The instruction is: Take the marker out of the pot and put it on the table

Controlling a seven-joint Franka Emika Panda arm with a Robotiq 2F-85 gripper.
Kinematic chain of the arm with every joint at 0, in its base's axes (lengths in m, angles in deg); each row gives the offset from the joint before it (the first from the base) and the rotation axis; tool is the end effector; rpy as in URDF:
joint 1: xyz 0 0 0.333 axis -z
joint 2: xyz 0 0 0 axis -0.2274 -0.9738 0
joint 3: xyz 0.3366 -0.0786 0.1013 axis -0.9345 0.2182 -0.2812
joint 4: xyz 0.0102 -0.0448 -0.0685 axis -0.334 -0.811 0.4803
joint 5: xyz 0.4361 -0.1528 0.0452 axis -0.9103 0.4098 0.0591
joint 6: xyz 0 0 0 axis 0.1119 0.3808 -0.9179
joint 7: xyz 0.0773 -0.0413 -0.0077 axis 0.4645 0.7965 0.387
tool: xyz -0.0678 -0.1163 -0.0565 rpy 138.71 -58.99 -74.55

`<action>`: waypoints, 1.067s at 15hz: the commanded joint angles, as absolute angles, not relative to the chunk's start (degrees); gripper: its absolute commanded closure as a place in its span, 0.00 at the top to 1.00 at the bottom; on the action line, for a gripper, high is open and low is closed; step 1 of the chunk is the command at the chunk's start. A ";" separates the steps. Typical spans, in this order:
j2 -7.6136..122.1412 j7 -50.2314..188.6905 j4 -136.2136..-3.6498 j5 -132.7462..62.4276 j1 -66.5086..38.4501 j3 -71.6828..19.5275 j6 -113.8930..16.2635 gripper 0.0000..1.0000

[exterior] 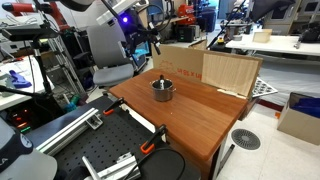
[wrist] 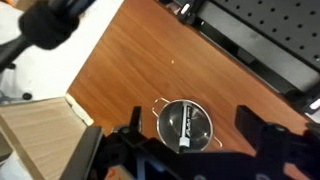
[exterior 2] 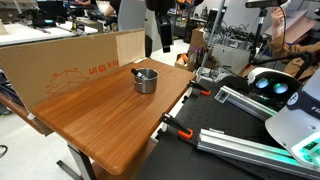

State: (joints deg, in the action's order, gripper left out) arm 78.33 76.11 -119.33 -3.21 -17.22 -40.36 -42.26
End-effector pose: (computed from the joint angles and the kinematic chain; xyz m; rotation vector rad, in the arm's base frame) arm 0.4886 0.0884 0.2685 2.4979 0.9276 -0.1488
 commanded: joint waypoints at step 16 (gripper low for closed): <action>64.84 104.54 -119.60 -6.35 -15.28 -34.29 -74.87 1.00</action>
State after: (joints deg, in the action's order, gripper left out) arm 66.77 100.57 -119.74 -3.76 -16.30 -34.40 -69.99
